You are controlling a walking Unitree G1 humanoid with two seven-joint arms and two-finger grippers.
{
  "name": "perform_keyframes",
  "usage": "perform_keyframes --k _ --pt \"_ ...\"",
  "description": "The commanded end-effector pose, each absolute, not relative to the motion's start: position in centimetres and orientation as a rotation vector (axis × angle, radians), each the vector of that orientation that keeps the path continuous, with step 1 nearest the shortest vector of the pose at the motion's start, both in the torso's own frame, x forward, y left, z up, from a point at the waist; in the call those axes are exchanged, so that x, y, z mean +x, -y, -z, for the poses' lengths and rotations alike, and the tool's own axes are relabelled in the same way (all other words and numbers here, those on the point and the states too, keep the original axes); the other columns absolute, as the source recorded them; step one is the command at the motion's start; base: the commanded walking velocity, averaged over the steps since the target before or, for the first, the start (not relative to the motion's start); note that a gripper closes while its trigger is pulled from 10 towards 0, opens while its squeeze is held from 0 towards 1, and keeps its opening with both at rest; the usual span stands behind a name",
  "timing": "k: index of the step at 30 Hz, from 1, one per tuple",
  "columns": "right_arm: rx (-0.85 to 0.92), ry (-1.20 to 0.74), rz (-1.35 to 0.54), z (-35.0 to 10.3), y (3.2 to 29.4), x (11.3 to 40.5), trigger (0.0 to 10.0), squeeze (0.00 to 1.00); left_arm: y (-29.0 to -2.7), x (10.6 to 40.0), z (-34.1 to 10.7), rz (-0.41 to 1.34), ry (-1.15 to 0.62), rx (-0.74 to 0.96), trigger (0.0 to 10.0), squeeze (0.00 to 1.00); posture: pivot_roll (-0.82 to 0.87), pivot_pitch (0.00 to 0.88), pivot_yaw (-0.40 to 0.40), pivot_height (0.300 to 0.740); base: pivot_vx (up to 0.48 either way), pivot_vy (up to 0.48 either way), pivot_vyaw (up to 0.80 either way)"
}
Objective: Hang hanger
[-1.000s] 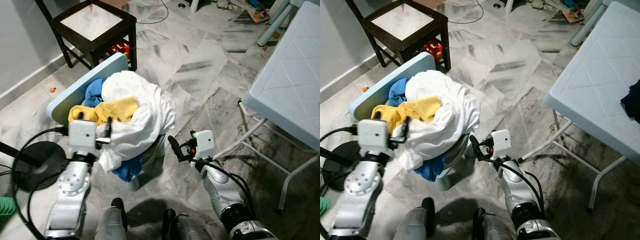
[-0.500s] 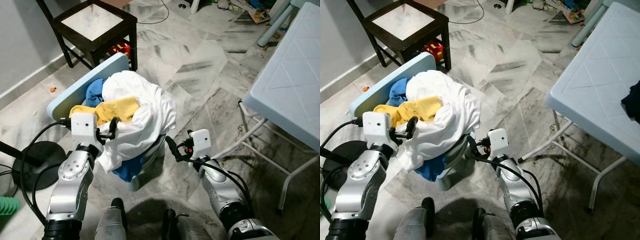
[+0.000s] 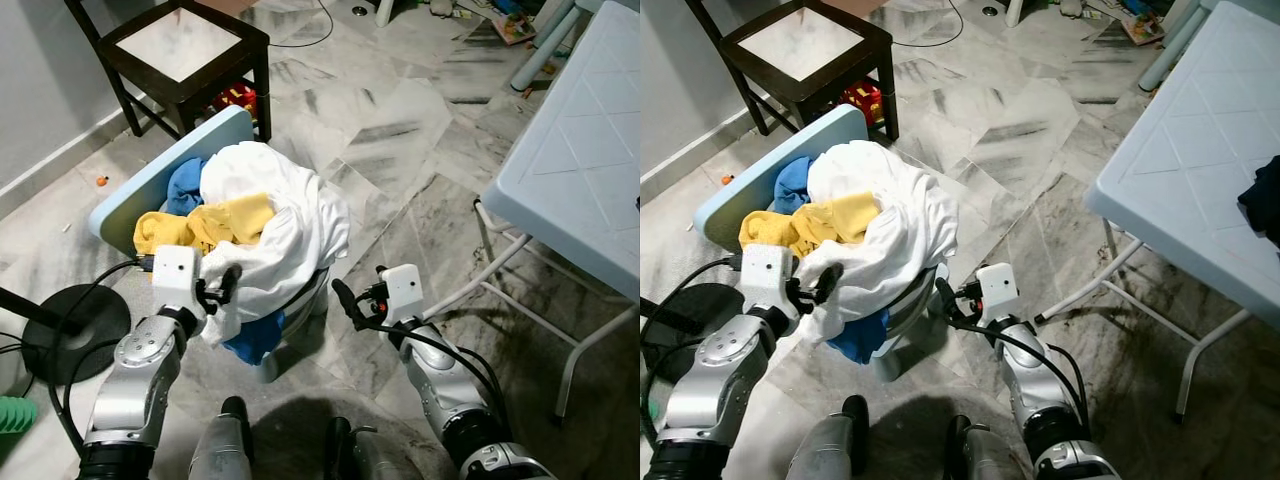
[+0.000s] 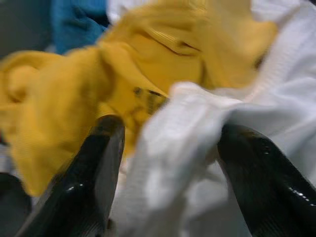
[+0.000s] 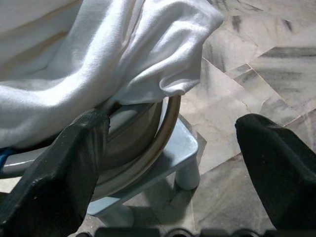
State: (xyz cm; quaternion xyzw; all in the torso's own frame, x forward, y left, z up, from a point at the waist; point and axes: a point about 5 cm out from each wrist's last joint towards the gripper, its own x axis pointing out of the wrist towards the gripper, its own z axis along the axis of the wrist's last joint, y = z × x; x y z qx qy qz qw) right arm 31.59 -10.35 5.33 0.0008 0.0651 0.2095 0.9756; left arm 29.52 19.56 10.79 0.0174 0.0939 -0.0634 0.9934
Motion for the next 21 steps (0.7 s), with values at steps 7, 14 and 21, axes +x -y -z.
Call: perform_keyframes --k 7,14,21 --pt "-0.003 -0.178 -0.434 -4.5 10.2 31.2 10.0 0.0 -20.3 29.5 -10.3 0.129 -0.231 0.035 10.0 0.0 0.23 0.272 -0.112 0.74 0.0 0.0 0.0" --pt "-0.005 -0.176 -0.439 -4.5 10.0 31.2 10.0 0.0 -19.2 30.2 -9.5 0.207 -0.279 -0.039 5.8 0.0 0.22 0.271 -0.108 0.74 0.0 0.0 0.0" --pt "-0.006 -0.174 -0.421 -4.4 10.4 31.0 10.0 0.0 -19.7 30.7 -8.6 0.204 -0.314 -0.079 0.0 0.0 0.2 0.267 -0.097 0.74 0.0 0.0 0.0"
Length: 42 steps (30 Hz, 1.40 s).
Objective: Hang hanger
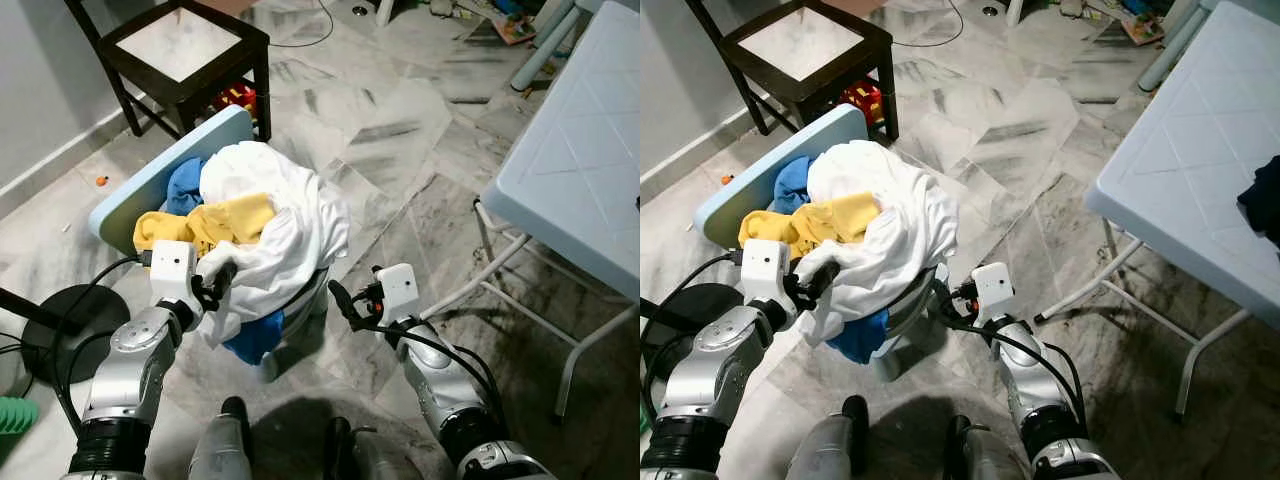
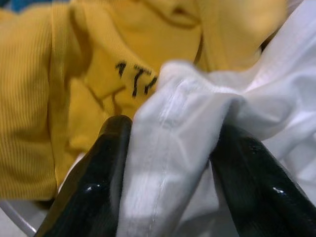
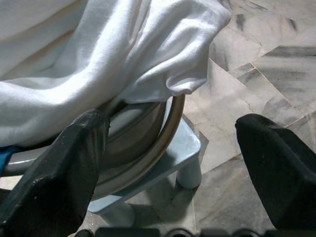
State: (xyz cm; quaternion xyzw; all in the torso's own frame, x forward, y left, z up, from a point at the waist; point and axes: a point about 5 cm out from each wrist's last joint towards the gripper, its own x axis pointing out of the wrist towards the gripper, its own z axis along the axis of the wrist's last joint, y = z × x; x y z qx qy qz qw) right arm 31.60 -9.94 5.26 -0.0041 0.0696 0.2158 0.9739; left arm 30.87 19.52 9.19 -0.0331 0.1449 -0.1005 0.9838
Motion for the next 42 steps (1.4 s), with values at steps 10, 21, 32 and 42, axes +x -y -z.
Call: perform_keyframes --k 10,21,32,42 --pt "-0.005 -0.173 -0.408 -4.4 10.5 31.0 10.0 0.0 -19.7 31.2 -8.6 0.221 -0.31 -0.09 0.0 0.0 0.2 0.263 -0.093 0.74 0.0 0.0 0.0" --pt "-0.002 -0.168 -0.418 -4.5 10.4 31.1 10.0 0.0 -19.5 31.1 -9.5 0.19 -0.209 -0.022 0.0 0.0 0.21 0.264 -0.101 0.74 0.0 0.0 0.0" --pt "0.186 -0.088 -0.549 -6.3 9.3 31.2 10.0 0.0 -18.6 30.4 -10.4 0.143 -0.046 0.086 0.0 0.0 0.22 0.263 -0.108 0.74 0.0 0.0 0.0" --pt "0.242 -0.076 -0.617 -7.2 9.0 31.3 10.0 0.0 -16.4 28.3 -11.8 0.213 0.19 0.379 0.0 0.0 0.22 0.266 -0.115 0.74 0.0 0.0 0.0"
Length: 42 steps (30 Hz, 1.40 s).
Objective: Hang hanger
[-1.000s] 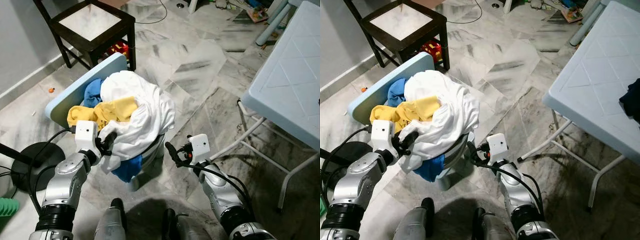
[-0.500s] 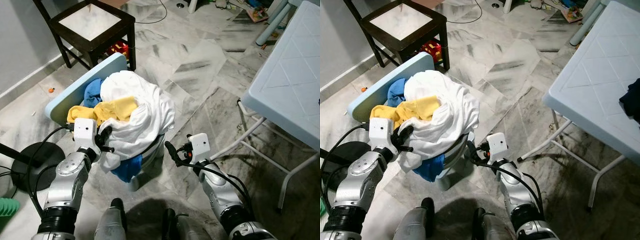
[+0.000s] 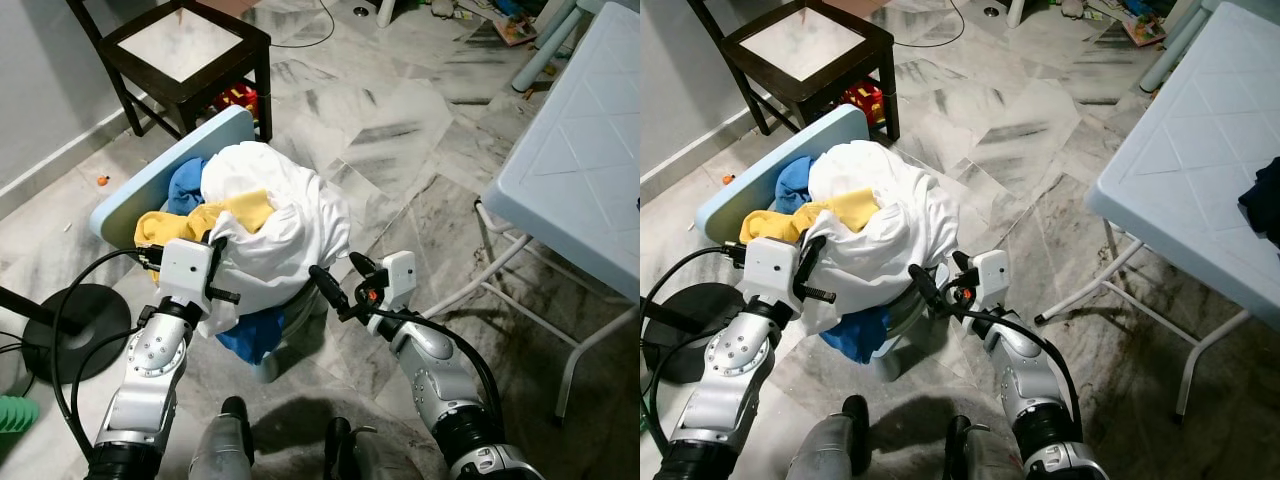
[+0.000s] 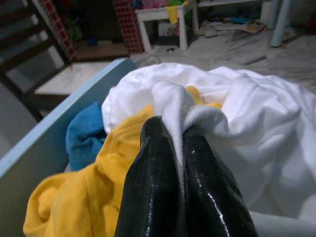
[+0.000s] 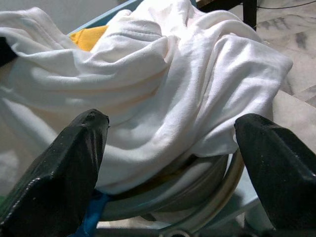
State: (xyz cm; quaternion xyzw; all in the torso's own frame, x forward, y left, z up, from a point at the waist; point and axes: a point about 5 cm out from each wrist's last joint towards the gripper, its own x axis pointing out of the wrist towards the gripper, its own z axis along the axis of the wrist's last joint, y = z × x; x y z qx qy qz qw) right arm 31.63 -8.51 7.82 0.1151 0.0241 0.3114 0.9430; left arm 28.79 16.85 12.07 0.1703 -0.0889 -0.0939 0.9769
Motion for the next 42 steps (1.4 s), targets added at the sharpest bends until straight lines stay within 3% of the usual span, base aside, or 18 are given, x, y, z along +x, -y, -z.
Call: perform_keyframes --k 1,8,15,26,32,35,36,37,40,41,42 --pt "0.24 -0.081 -0.613 -7.1 9.0 31.3 10.0 0.0 -16.3 27.9 -11.5 0.226 0.193 0.401 0.0 0.0 0.22 0.266 -0.117 0.74 0.0 0.0 0.0" --pt "0.228 -0.093 -0.615 -7.1 9.1 31.2 10.0 0.0 -16.4 26.4 -10.9 0.243 0.224 0.489 0.0 0.0 0.22 0.267 -0.12 0.74 0.0 0.0 0.0" --pt "0.247 -0.089 -0.578 -7.3 9.6 31.6 10.0 0.0 -16.9 24.3 -11.5 0.151 0.282 0.454 0.0 0.0 0.22 0.267 -0.117 0.74 0.0 0.0 0.0" --pt "0.218 -0.112 -0.566 -6.9 9.2 31.7 10.0 0.0 -15.9 25.2 -20.1 0.097 0.621 0.461 0.0 0.0 0.25 0.258 -0.126 0.74 0.0 0.0 0.0" --pt "0.214 -0.112 -0.559 -6.9 9.2 31.8 10.0 0.0 -14.7 25.3 -21.2 0.15 0.661 0.467 0.0 0.0 0.25 0.258 -0.126 0.74 0.0 0.0 0.0" --pt "0.21 -0.122 -0.547 -6.6 9.3 31.5 10.0 0.0 -13.8 25.3 -15.4 0.34 0.39 0.434 0.0 0.0 0.24 0.266 -0.126 0.74 0.0 0.0 0.0" --pt "0.206 -0.127 -0.544 -6.5 9.3 31.4 10.0 0.0 -14.1 25.2 -13.2 0.35 0.286 0.411 0.5 0.0 0.23 0.272 -0.128 0.74 0.0 0.0 0.0" --pt "0.201 -0.13 -0.543 -6.4 9.4 31.4 10.0 0.0 -14.4 24.9 -11.5 0.352 0.203 0.38 0.0 0.0 0.23 0.276 -0.131 0.74 0.0 0.0 0.0" --pt "0.188 -0.134 -0.541 -6.2 9.6 31.2 10.0 0.0 -15.0 24.2 -7.9 0.336 0.029 0.348 0.1 0.0 0.22 0.28 -0.136 0.74 0.0 0.0 0.0" --pt "0.185 -0.136 -0.54 -6.2 9.7 31.2 10.0 0.0 -15.1 24.0 -7.3 0.331 0.003 0.331 1.1 0.0 0.22 0.282 -0.138 0.74 0.0 0.0 0.0" --pt "0.183 -0.136 -0.538 -6.2 9.8 31.2 10.0 0.0 -15.1 23.8 -7.0 0.331 -0.01 0.318 1.1 0.0 0.22 0.282 -0.14 0.74 0.0 0.0 0.0"
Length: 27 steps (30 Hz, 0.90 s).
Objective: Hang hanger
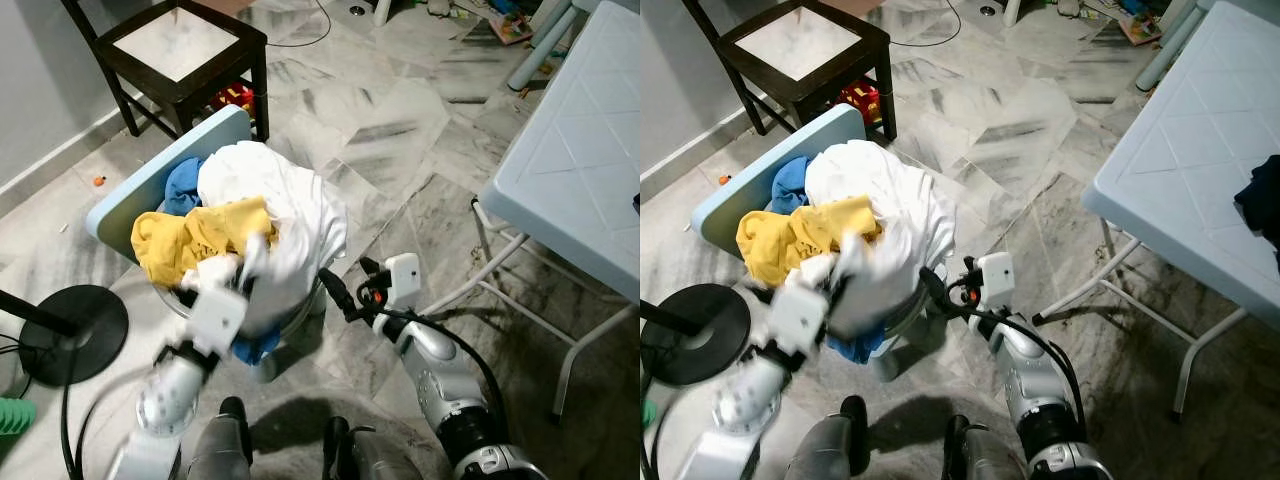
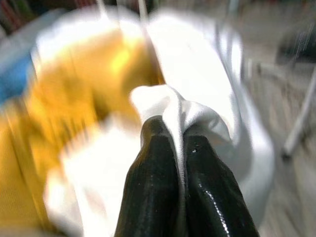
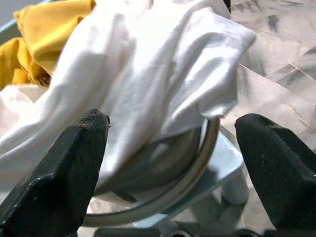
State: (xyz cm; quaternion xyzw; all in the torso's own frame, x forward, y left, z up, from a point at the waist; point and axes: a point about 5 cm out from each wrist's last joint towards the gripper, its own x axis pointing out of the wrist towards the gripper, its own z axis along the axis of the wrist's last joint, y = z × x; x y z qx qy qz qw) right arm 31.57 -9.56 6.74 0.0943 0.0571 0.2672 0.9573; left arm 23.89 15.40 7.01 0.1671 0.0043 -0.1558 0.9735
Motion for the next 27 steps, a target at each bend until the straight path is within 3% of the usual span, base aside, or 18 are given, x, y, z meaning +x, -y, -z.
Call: perform_keyframes --k 1,2,4,5,6,17,27 --pt "0.178 -0.137 -0.536 -6.2 9.9 31.2 10.0 0.0 -15.2 23.5 -6.6 0.313 -0.031 0.311 2.8 0.0 0.21 0.283 -0.143 0.74 0.0 0.0 0.0" --pt "0.178 -0.137 -0.536 -6.2 9.9 31.2 10.0 0.0 -15.2 23.5 -6.6 0.313 -0.031 0.311 2.8 0.0 0.21 0.283 -0.143 0.74 0.0 0.0 0.0" --pt "0.169 -0.138 -0.537 -6.3 10.1 31.3 10.0 0.0 -15.2 23.3 -6.3 0.27 -0.031 0.296 10.0 0.0 0.21 0.286 -0.155 0.74 0.0 0.0 0.0" --pt "0.168 -0.139 -0.537 -6.3 10.2 31.3 10.0 0.0 -15.3 23.3 -6.3 0.264 -0.03 0.292 10.0 0.0 0.21 0.286 -0.155 0.74 0.0 0.0 0.0" --pt "0.166 -0.139 -0.539 -6.3 10.2 31.3 10.0 0.0 -15.3 23.2 -6.4 0.245 -0.018 0.28 10.0 1.0 0.21 0.287 -0.159 0.74 0.0 0.0 0.0" --pt "0.143 -0.142 -0.565 -6.4 9.6 31.4 10.0 0.0 -17.0 22.7 -7.9 0.053 0.063 0.201 10.0 1.0 0.23 0.298 -0.17 0.74 0.0 0.0 0.0" --pt "0.139 -0.148 -0.562 -6.3 9.9 31.3 10.0 0.0 -18.2 21.3 -5.7 0.102 -0.008 0.252 10.0 1.0 0.23 0.299 -0.17 0.74 0.0 0.0 0.0"
